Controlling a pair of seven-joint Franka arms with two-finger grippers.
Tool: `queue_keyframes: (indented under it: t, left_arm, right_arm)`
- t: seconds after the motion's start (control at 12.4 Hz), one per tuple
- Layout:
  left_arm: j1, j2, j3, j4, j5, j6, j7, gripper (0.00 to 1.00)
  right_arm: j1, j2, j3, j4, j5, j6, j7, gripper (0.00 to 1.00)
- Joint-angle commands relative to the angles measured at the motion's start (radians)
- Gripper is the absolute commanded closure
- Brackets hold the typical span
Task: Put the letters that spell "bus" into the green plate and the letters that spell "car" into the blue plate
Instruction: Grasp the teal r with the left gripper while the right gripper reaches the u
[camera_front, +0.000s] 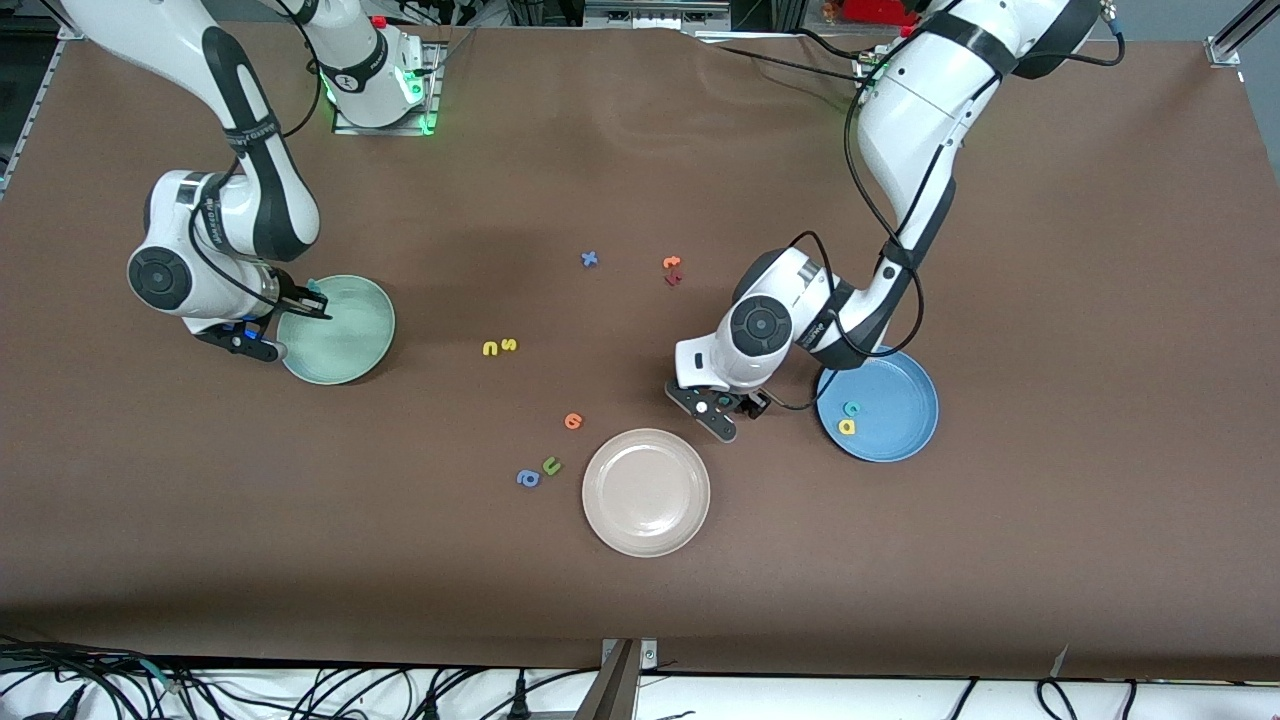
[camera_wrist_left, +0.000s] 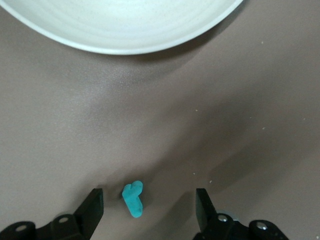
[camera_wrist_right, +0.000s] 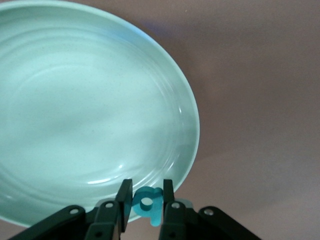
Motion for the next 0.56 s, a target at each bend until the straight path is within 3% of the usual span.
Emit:
queue_keyframes:
  t: [0.0,0.08,0.16,0.32,0.48]
  left_arm:
    - [-0.002,0.008,0.006,0.031,0.023,-0.01,-0.021,0.51]
    - [-0.005,0.01,0.008,0.029,0.023,-0.01,-0.023,0.63]
    - [-0.002,0.013,0.008,0.026,0.024,-0.01,-0.021,0.68]
    - [-0.001,0.014,0.011,0.023,0.024,-0.01,-0.021,0.68]
    - [0.001,0.014,0.011,0.02,0.026,-0.01,-0.017,0.68]
  right_arm:
    - [0.002,-0.02,-0.002,0.003,0.009,-0.005,-0.019,0.02]
    - [0.002,-0.036,-0.002,0.008,0.009,-0.02,-0.016,0.02]
    - [0.002,-0.058,-0.002,0.029,0.009,-0.061,-0.004,0.02]
    - [0.011,-0.085,0.026,0.118,0.022,-0.205,0.094,0.02]
    - [0.011,-0.089,0.102,0.187,0.07,-0.25,0.243,0.02]
